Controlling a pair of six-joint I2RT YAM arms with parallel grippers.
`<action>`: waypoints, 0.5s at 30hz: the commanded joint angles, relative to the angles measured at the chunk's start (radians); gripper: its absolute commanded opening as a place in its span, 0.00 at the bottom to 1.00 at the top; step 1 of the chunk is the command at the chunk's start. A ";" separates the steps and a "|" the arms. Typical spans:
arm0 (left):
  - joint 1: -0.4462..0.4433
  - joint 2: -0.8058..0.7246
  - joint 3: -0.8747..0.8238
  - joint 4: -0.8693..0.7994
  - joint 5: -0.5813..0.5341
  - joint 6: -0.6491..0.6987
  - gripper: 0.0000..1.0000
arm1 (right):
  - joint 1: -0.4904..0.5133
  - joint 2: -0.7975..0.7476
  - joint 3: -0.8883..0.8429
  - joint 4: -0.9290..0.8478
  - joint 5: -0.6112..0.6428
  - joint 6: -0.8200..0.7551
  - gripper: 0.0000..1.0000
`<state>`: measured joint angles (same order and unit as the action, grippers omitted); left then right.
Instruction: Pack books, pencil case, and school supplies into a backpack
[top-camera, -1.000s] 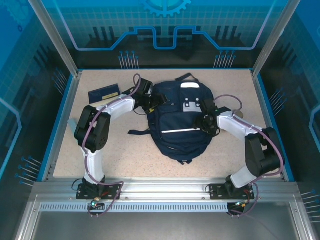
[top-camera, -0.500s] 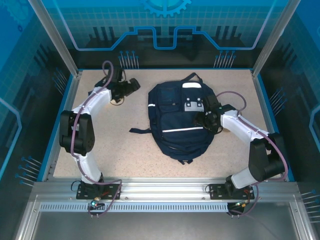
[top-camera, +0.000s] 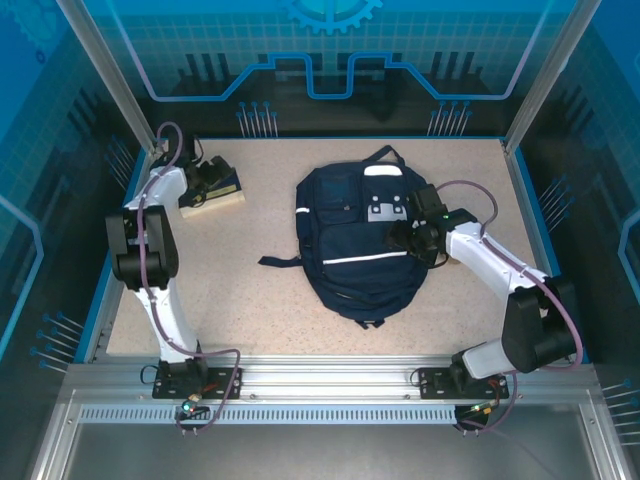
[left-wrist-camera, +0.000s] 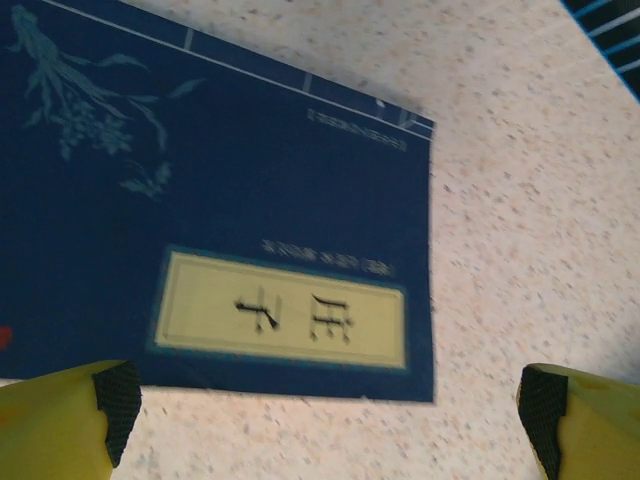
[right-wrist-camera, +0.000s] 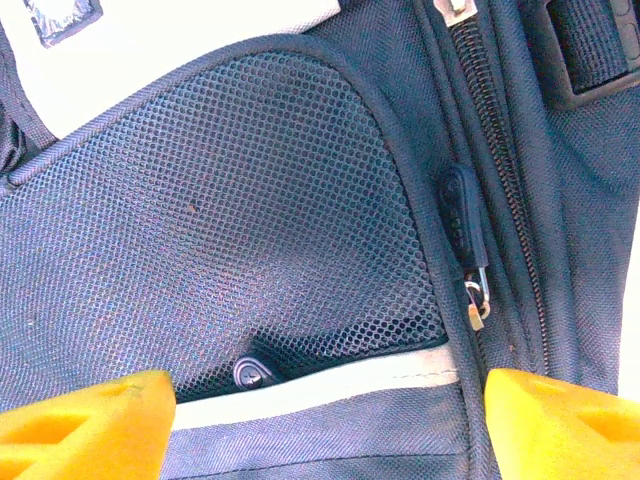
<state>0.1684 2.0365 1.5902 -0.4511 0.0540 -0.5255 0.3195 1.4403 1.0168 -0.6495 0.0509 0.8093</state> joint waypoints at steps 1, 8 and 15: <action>0.030 0.071 0.067 0.001 0.049 -0.022 0.99 | -0.001 -0.028 0.037 -0.027 -0.042 0.020 0.81; 0.051 0.158 0.121 -0.074 0.054 -0.035 0.98 | 0.011 -0.058 0.030 -0.031 -0.034 0.040 0.81; 0.045 0.096 -0.021 -0.067 0.103 -0.074 0.99 | 0.030 -0.079 0.035 -0.018 -0.040 0.063 0.82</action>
<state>0.2180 2.1723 1.6363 -0.4660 0.1062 -0.5591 0.3340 1.3899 1.0248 -0.6582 0.0246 0.8513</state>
